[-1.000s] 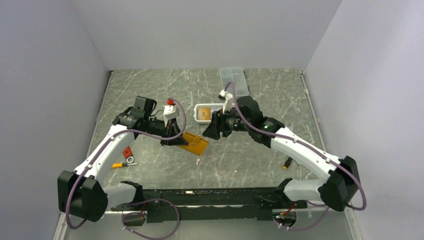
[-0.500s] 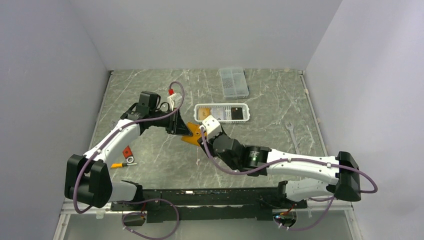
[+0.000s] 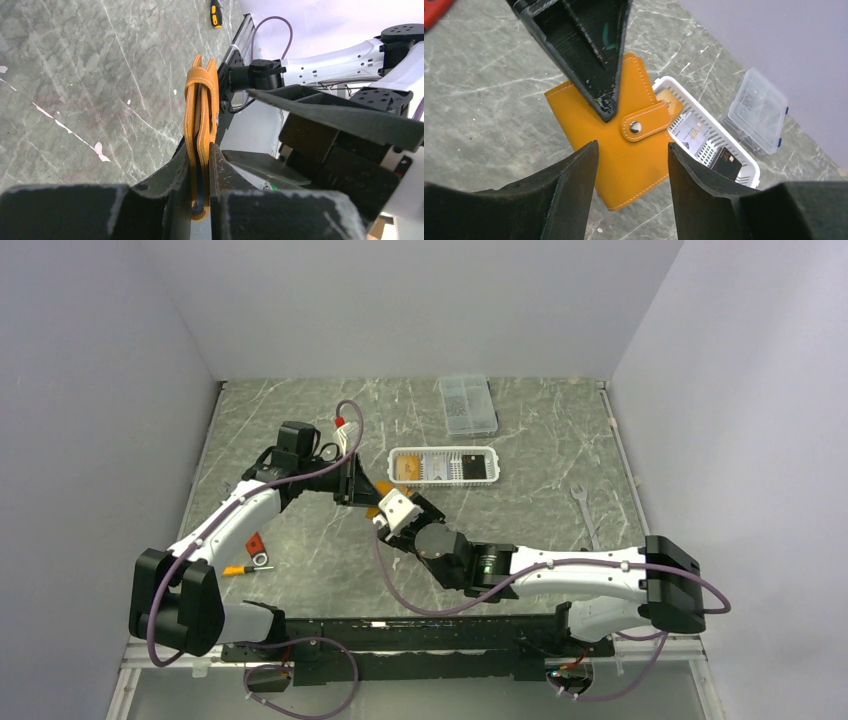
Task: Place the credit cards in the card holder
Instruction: Open the card holder at the center of the board.
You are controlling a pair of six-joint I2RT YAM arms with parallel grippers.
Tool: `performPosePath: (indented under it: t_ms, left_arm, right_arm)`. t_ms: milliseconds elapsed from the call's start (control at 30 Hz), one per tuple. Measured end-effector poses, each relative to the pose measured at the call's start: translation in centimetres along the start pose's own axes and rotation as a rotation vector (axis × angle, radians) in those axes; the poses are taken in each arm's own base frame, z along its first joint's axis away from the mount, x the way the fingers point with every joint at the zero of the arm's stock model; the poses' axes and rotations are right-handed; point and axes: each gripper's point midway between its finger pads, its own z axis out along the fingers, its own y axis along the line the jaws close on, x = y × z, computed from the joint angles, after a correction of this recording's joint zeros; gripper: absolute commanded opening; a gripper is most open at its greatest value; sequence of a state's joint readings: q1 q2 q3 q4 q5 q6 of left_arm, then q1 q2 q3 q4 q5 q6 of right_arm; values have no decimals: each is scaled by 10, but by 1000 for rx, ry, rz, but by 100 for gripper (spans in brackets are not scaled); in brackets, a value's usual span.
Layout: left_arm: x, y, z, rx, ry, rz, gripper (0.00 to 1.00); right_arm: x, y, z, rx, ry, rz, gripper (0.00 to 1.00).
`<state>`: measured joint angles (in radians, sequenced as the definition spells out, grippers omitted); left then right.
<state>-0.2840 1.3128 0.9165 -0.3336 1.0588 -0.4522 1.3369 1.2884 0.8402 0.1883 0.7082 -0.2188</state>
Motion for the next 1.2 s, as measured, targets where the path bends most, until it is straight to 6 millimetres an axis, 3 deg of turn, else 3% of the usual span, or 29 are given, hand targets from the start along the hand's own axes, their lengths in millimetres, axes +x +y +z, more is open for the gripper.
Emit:
performPosePath:
  t_ms: [367,567,933,1067,1100,1133,1200]
  left_arm:
    - [-4,-1,-3,12,-15,-6,0]
    - [-11,2,-3,-1,-42,17,0]
    - [-7,-1,-4,28,-27,-8,0]
    - [-6,-3,-5,40,-22,-9,0]
    - [-6,-3,-5,42,-21,-12,0]
    - [-6,-3,-5,44,-20,-14,0]
    - [-6,-2,-7,46,-18,-28,0]
  right_arm:
    - [9,8,12,14,13,-47,53]
    - [15,3,24,68,30,-54,42]
    - [20,-34,33,203,54,-70,31]
    - [19,-33,33,200,51,-73,41]
    - [19,-33,33,198,51,-74,45]
    - [19,-32,33,195,50,-77,58]
    - [18,-32,32,188,47,-77,66]
